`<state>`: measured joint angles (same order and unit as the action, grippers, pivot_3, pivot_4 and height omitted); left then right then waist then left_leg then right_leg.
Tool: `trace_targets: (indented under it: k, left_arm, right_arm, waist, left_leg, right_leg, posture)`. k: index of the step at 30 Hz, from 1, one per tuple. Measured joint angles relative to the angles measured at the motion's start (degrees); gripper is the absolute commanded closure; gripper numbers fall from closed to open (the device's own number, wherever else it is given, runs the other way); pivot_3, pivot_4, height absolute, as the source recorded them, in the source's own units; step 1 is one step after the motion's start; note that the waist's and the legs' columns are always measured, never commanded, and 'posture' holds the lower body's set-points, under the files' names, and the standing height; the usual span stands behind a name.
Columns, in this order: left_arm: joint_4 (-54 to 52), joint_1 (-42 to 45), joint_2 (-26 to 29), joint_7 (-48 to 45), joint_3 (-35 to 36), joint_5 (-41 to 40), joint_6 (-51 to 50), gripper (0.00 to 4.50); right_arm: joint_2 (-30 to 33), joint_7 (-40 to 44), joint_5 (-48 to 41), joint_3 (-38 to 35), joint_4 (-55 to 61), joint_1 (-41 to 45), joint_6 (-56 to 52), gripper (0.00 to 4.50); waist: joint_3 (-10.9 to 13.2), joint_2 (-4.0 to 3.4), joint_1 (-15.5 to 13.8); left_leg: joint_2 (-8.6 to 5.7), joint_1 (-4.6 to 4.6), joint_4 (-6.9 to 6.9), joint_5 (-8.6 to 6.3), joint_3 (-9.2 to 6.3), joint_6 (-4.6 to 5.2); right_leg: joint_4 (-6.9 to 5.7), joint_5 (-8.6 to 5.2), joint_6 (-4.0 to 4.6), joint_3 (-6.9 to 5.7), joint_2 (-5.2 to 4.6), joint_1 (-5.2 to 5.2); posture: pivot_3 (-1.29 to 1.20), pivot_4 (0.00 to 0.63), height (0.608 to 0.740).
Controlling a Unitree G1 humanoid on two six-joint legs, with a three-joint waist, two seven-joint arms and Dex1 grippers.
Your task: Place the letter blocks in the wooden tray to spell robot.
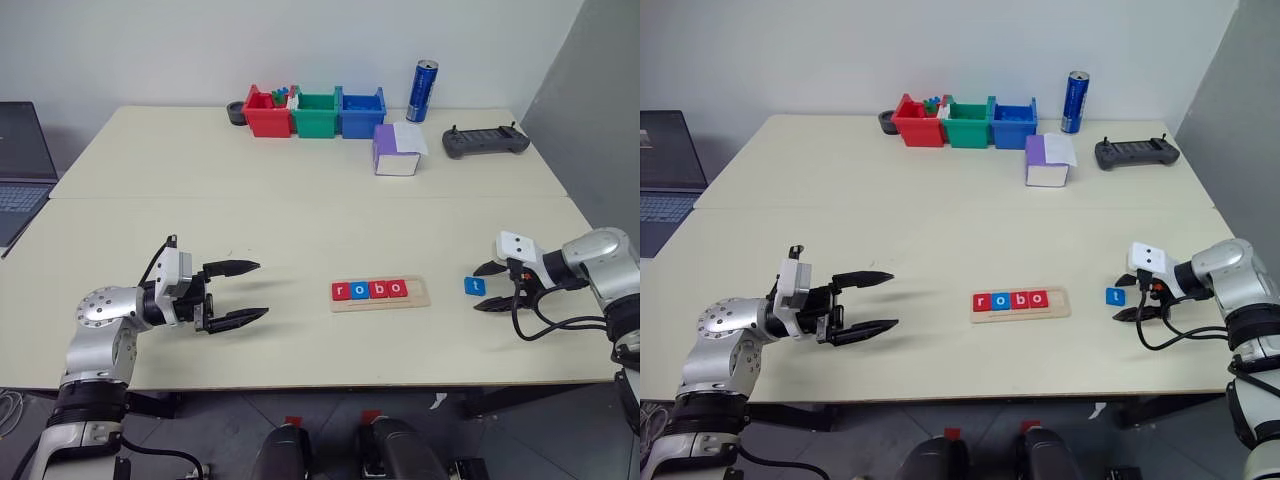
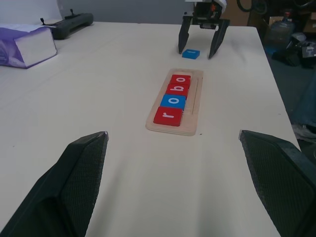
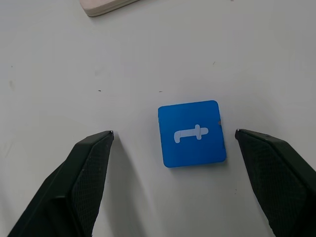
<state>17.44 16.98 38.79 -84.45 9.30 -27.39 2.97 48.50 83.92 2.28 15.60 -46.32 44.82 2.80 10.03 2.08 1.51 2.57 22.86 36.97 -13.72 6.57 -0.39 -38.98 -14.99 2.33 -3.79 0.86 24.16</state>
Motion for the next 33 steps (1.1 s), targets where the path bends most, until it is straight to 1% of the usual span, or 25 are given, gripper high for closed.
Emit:
trace_targets:
  k: [1, 7, 10, 12, 17, 18, 20, 23, 26, 33]
  left_arm:
    - [0.00, -0.03, 0.01, -0.01, 0.02, 0.00, 0.00, 0.00]
    - [0.08, -0.03, 0.01, -0.10, 0.03, 0.00, 0.07, 0.00]
    - [0.24, 0.00, 0.02, -0.20, 0.03, 0.00, 0.15, 0.00]
    - [0.62, 0.15, 0.08, -0.33, 0.04, 0.01, 0.21, 0.00]
    - [1.07, 1.12, 0.14, -0.64, 0.03, 0.06, 0.30, 0.00]
    - [1.07, 1.25, 0.14, -0.65, 0.03, 0.06, 0.30, 0.00]
    - [1.06, 1.28, 0.10, -0.61, 0.02, 0.08, 0.30, 0.00]
    - [1.06, 1.31, -0.34, -0.49, 0.00, 0.20, 0.30, 0.00]
    - [1.07, 1.28, -0.49, -0.45, -0.03, 0.21, 0.35, 0.00]
    - [0.91, 0.37, -0.57, -0.13, -0.02, 0.19, 0.83, 0.00]
  right_arm:
    - [-0.09, -0.03, 0.35, 0.00, -0.46, 0.24, 0.39, 0.89]
    - [-0.82, -0.67, 1.61, -0.15, -1.65, 1.12, 1.25, 3.02]
    - [-0.84, -0.67, 2.15, -0.15, -1.12, 1.18, 1.13, 3.04]
    - [-0.62, 0.35, 2.10, -0.16, 1.77, 0.89, -0.08, 3.04]
    - [0.72, 3.33, -0.15, -0.07, 20.74, -0.86, -5.17, 3.04]
    - [0.54, 3.41, -0.69, 0.12, 24.67, -0.90, -6.49, 3.04]
    - [-0.94, 3.42, -1.27, 0.75, 28.54, -0.88, -8.28, 3.04]
    - [-4.00, 3.34, -1.01, 3.43, 28.83, -0.86, -9.64, 3.04]
    - [-5.34, 3.09, 0.65, 5.39, 26.60, -0.03, -9.52, 3.04]
    - [-8.05, 2.17, 2.98, 6.58, 21.65, 3.97, -8.32, 3.04]
  waist:
    - [0.00, 0.00, 0.00]
    - [0.00, 0.00, 0.00]
    - [0.00, 0.00, 0.00]
    - [0.00, -0.01, 0.00]
    - [0.02, -0.05, 0.19]
    - [0.02, -0.05, 0.18]
    - [0.00, -0.03, 0.16]
    - [0.00, -0.03, 0.02]
    - [0.00, -0.03, -0.04]
    - [0.00, -0.03, 0.08]
  left_leg:
    - [0.00, 0.00, 0.00, 0.00, 0.00, 0.00]
    - [0.00, -0.01, 0.00, 0.00, 0.00, -0.01]
    - [0.00, -0.02, 0.01, 0.00, 0.00, -0.01]
    - [0.00, -0.01, 0.01, 0.00, 0.00, -0.01]
    - [0.05, -0.01, -0.02, 0.00, 0.00, 0.00]
    - [0.05, -0.01, -0.01, 0.00, -0.01, 0.00]
    - [0.05, -0.02, 0.00, 0.00, -0.02, -0.01]
    - [0.02, 0.01, 0.04, 0.00, -0.01, 0.00]
    - [0.00, 0.04, 0.04, 0.00, 0.00, 0.00]
    - [0.02, 0.01, 0.03, 0.00, -0.01, -0.01]
  right_leg:
    - [0.00, 0.00, 0.00, 0.00, 0.00, 0.00]
    - [0.00, 0.00, 0.00, 0.00, 0.00, -0.01]
    - [-0.01, 0.00, 0.00, 0.00, 0.00, -0.01]
    - [-0.03, 0.00, 0.00, 0.00, 0.00, 0.00]
    - [-0.05, 0.00, 0.00, -0.01, 0.02, 0.03]
    - [-0.05, 0.00, 0.00, -0.02, 0.02, 0.03]
    - [-0.05, 0.00, 0.00, -0.03, 0.02, 0.01]
    - [-0.05, 0.00, 0.01, -0.01, 0.00, 0.01]
    - [-0.04, 0.00, 0.01, -0.01, -0.02, 0.03]
    - [-0.05, 0.00, 0.02, -0.02, -0.01, 0.03]
  posture:
    - [0.00, 0.150, 0.740]
    - [0.00, 0.150, 0.740]
    - [0.00, 0.150, 0.740]
    - [0.00, 0.150, 0.740]
    - [0.00, 0.150, 0.740]
    - [0.00, 0.150, 0.740]
    - [0.00, 0.150, 0.740]
    - [0.00, 0.150, 0.740]
    - [0.00, 0.150, 0.740]
    - [0.00, 0.150, 0.740]
